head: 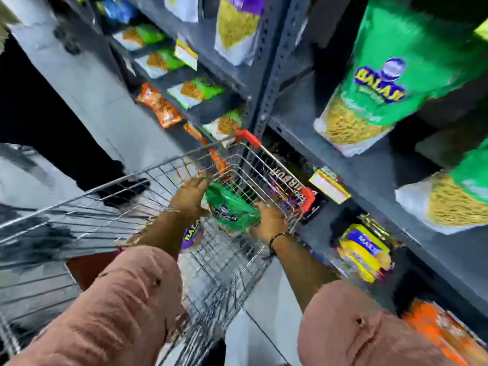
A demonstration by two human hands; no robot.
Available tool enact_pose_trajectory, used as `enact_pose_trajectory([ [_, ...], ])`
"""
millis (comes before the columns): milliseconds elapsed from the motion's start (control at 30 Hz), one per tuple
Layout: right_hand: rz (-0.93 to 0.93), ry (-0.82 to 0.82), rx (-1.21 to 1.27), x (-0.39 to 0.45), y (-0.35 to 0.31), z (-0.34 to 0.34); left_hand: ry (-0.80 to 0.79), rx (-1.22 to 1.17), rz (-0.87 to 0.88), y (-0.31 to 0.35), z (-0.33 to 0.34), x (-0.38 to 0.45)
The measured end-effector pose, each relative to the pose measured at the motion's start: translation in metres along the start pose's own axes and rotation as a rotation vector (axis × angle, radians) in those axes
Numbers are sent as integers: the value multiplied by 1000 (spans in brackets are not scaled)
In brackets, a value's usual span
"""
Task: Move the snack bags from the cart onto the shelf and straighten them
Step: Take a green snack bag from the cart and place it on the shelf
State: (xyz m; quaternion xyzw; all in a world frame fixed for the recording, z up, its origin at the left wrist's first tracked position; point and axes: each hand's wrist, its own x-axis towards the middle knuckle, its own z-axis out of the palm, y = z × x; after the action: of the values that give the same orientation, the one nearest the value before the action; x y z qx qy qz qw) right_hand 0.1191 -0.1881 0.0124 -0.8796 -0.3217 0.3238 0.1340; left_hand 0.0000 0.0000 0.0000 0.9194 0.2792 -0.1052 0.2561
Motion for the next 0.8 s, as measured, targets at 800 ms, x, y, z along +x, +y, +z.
enact_pose_trajectory([
  [800, -111, 437, 996, -54, 12, -142, 256, -975, 411, 175, -160, -27],
])
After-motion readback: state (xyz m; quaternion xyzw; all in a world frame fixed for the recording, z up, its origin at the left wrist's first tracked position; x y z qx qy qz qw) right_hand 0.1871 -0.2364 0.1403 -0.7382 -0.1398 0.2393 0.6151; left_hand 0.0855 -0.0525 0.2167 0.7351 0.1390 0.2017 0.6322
